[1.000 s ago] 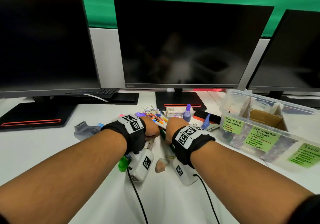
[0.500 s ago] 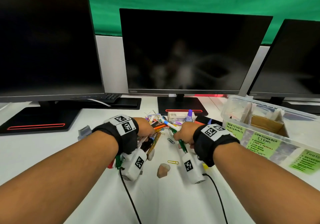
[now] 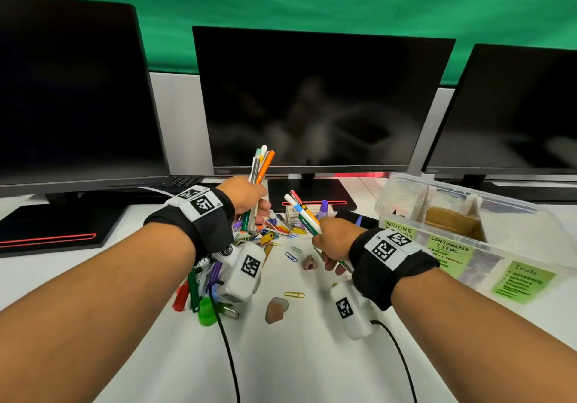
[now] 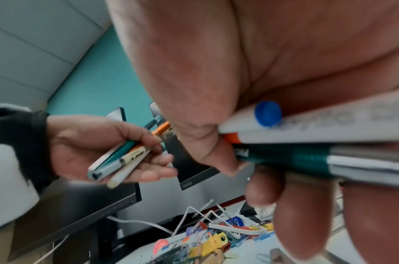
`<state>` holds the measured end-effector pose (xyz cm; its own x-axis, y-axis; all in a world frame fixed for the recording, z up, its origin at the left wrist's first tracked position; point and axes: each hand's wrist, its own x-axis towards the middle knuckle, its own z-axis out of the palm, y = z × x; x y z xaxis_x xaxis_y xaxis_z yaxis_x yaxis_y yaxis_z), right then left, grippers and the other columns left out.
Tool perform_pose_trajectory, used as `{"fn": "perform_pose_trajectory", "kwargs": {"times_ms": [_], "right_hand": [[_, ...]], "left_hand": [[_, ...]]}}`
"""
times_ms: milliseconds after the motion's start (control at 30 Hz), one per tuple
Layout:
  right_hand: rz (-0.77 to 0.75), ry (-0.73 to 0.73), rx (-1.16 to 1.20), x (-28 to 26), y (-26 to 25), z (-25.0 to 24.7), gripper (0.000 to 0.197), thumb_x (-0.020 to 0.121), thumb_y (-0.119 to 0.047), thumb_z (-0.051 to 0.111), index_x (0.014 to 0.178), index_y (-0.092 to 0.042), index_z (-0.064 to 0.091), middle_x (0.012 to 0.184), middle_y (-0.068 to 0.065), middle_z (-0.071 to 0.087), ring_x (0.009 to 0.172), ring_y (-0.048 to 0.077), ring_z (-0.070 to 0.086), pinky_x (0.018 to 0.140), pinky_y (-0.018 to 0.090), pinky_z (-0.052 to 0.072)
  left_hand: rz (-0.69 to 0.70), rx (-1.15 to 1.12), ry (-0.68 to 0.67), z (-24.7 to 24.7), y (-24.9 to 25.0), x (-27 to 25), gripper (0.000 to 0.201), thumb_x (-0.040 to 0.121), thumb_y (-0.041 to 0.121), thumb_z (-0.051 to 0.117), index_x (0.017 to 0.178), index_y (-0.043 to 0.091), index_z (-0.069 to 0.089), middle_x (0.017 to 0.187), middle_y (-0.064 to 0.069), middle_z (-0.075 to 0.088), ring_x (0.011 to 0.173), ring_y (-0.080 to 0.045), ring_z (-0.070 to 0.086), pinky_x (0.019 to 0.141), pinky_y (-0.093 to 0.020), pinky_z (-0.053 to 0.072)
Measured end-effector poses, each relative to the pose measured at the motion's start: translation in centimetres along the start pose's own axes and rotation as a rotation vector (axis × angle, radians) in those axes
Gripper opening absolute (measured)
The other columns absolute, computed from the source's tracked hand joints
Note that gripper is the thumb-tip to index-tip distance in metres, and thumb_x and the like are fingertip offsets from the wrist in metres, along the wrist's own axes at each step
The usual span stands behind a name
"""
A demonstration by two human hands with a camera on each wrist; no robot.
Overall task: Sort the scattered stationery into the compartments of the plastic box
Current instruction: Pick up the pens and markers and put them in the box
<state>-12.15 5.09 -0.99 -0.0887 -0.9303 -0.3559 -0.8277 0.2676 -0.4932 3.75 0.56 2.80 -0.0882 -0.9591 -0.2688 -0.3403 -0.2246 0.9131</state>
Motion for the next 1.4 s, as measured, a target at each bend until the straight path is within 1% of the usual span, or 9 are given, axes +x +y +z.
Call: {"fn": "perform_pose_trajectory", "kwargs": {"times_ms": [167,233,367,533,667,800,1067,1333,1400], "right_hand": [[-0.060,0.045,-0.225,-0.3,-0.1,0.2,0.047,0.096,-0.015,0.046,0.139,0.001,0.037,0.111,0.018,0.057,0.082,0.021,0.063,0.050,0.022,0.040],[-0.060,0.052,-0.309,-0.5,-0.6,0.4,0.050,0.097,-0.016,0.048,0.142,-0.003,0.032,0.131,0.021,0.048,0.112,0.028,0.058,0.060,0.024,0.046],[-0.081,0.065,-0.368,-0.2,-1.4,0.4,0.047,0.097,-0.023,0.047,0.138,-0.003,0.037,0.131,0.020,0.050,0.121,0.034,0.052,0.097,0.036,0.049],[-0.083,0.103,-0.293,0.4,-1.4,0.0,0.044,0.096,-0.031,0.049,0.127,0.000,0.048,0.099,0.013,0.056,0.086,0.025,0.057,0.063,0.027,0.046],[-0.112,0.107,-0.178,0.0,-0.6,0.0,0.028,0.097,-0.028,0.050,0.113,-0.006,0.049,0.075,0.008,0.055,0.062,0.022,0.056,0.065,0.031,0.053],[-0.191,0.159,0.115,-1.1,0.7,-1.9,0.005,0.095,-0.016,0.050,0.094,-0.013,0.047,0.068,0.005,0.050,0.049,0.017,0.051,0.046,0.026,0.049],[-0.043,0.573,0.833,-1.6,4.5,-12.0,0.016,0.094,-0.007,0.052,0.079,-0.005,0.047,0.059,0.009,0.044,0.047,0.019,0.043,0.047,0.030,0.043],[0.193,0.488,0.784,1.3,8.0,-13.0,0.017,0.095,-0.012,0.055,0.106,-0.004,0.045,0.071,0.014,0.049,0.053,0.025,0.051,0.036,0.026,0.051],[0.203,0.444,0.644,1.5,8.1,-13.0,0.022,0.093,-0.012,0.058,0.111,-0.001,0.051,0.084,0.018,0.058,0.067,0.031,0.059,0.051,0.032,0.056]], "left_hand": [[0.160,0.170,0.073,1.5,0.5,-0.2,0.038,0.095,0.026,0.051,0.126,0.004,0.050,0.114,-0.017,0.058,0.107,-0.028,0.057,0.099,-0.040,0.046],[0.185,0.199,0.024,2.3,0.5,-0.7,0.038,0.096,0.027,0.050,0.128,0.006,0.050,0.111,-0.015,0.056,0.104,-0.026,0.055,0.101,-0.040,0.045],[0.178,0.233,-0.025,3.7,0.5,-1.1,0.029,0.096,0.029,0.049,0.118,0.010,0.053,0.113,-0.017,0.060,0.106,-0.027,0.059,0.102,-0.040,0.046],[0.178,0.204,-0.090,4.1,0.7,-1.3,0.022,0.097,0.030,0.049,0.111,0.013,0.049,0.118,-0.020,0.061,0.112,-0.031,0.061,0.102,-0.046,0.047],[0.202,0.161,-0.156,4.2,0.9,-1.3,0.031,0.095,0.029,0.051,0.121,0.012,0.052,0.117,-0.019,0.060,0.111,-0.031,0.059,0.102,-0.047,0.046],[0.370,0.159,-0.120,4.4,2.5,-1.4,0.015,0.095,0.022,0.052,0.080,0.017,0.052,0.087,-0.009,0.056,0.084,-0.021,0.056,0.090,-0.040,0.049],[0.367,0.113,-0.156,5.6,4.4,-1.1,0.021,0.097,0.014,0.048,0.116,0.007,0.051,0.069,-0.003,0.055,0.055,-0.013,0.052,0.053,-0.024,0.047],[0.322,0.404,-0.219,9.1,5.2,-1.7,0.010,0.090,0.014,0.058,0.085,0.006,0.057,0.060,-0.002,0.052,0.043,-0.011,0.045,0.039,-0.018,0.041],[0.287,0.422,-0.230,9.9,5.6,-1.8,0.018,0.090,0.016,0.059,0.075,0.009,0.054,0.058,0.000,0.052,0.039,-0.007,0.045,0.038,-0.014,0.041]]}}
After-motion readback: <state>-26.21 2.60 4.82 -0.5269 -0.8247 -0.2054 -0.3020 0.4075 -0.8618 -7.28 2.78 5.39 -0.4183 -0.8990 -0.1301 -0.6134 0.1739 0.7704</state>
